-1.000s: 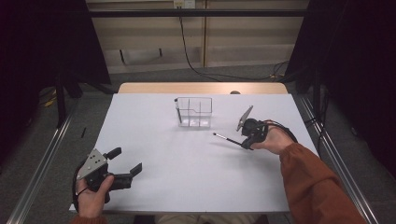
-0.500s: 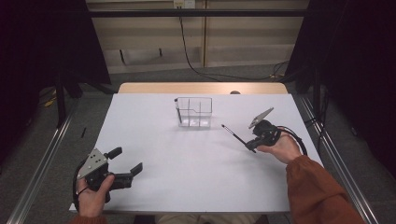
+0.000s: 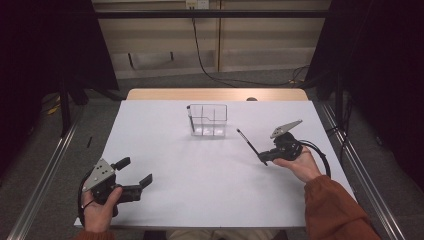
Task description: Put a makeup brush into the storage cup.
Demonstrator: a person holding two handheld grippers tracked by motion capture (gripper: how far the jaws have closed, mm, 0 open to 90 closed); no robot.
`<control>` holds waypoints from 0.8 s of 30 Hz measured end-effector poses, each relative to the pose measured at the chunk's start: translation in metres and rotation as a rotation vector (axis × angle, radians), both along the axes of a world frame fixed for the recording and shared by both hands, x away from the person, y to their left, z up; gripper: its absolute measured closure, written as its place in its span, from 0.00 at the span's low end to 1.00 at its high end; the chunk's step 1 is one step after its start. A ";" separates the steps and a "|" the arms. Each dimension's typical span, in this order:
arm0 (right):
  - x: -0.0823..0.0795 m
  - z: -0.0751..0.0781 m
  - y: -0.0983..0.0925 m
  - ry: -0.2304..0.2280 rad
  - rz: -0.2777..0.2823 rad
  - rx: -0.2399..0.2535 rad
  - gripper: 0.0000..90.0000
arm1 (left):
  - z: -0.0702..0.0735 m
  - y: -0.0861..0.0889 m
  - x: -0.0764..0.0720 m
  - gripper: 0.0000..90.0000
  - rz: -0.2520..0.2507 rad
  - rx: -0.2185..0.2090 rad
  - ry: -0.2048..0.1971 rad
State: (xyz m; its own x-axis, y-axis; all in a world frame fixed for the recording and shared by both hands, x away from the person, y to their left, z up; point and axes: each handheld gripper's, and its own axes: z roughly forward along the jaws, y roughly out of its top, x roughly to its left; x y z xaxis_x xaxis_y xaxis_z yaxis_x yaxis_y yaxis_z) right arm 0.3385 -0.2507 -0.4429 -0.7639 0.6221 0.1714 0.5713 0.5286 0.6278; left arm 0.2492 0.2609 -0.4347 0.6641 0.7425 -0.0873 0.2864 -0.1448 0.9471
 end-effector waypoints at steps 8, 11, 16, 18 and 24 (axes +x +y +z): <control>-0.004 0.000 0.002 -0.079 0.003 0.079 0.94 | 0.000 -0.001 0.000 0.03 0.001 -0.009 0.006; -0.006 -0.001 0.004 -0.106 -0.003 0.120 0.94 | 0.001 -0.001 0.000 0.03 0.005 -0.011 0.002; -0.009 -0.003 0.006 -0.143 -0.014 0.168 0.94 | 0.001 0.000 0.000 0.03 0.008 -0.009 -0.003; -0.010 -0.003 0.005 -0.150 -0.028 0.186 0.94 | 0.001 0.000 0.000 0.03 0.006 -0.010 -0.004; -0.012 -0.004 0.000 -0.187 -0.056 0.238 0.94 | 0.001 -0.001 0.000 0.03 0.002 -0.013 -0.004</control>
State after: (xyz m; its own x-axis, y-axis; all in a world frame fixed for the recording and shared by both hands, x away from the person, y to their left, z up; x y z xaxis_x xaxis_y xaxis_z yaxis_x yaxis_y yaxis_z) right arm 0.3266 -0.2503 -0.4468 -0.7613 0.6237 0.1772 0.4586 0.3248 0.8271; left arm 0.2491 0.2603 -0.4339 0.6629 0.7427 -0.0942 0.2830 -0.1321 0.9500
